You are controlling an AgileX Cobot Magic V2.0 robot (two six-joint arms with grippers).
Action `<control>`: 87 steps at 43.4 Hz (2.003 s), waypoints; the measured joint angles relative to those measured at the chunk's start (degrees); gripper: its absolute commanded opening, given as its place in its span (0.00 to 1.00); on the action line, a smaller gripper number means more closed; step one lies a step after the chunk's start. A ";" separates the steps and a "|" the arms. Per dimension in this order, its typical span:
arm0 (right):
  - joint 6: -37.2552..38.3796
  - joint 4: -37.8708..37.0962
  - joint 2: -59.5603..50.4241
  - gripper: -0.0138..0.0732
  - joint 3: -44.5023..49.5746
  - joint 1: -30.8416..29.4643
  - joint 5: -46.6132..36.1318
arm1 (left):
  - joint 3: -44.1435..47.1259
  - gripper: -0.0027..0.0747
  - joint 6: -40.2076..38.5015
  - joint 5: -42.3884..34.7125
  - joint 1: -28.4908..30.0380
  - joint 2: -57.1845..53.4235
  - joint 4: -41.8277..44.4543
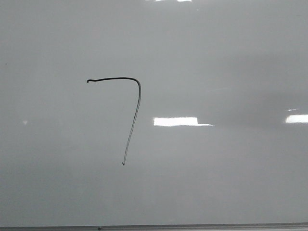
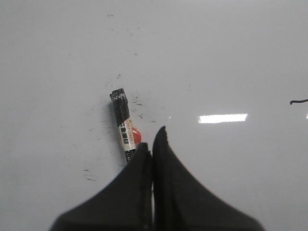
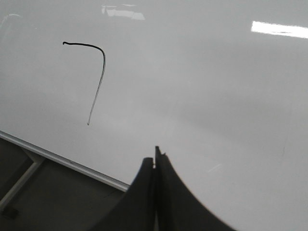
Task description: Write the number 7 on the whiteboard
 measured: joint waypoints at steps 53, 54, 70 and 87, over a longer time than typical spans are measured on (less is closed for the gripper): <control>33.16 -31.44 -26.01 0.09 28.05 -5.93 -24.00 | 0.00 0.01 0.00 0.00 0.00 0.00 0.00; 33.16 -31.44 -26.01 0.09 28.05 -5.93 -24.00 | 0.00 0.01 0.00 0.00 0.00 0.00 0.00; 33.16 -31.44 -26.01 0.09 28.05 -5.93 -24.00 | 0.00 0.01 0.00 0.00 0.00 0.00 0.00; 33.24 -31.44 -26.01 0.09 28.05 -5.93 -24.00 | 0.00 0.01 0.00 0.00 0.00 0.00 0.00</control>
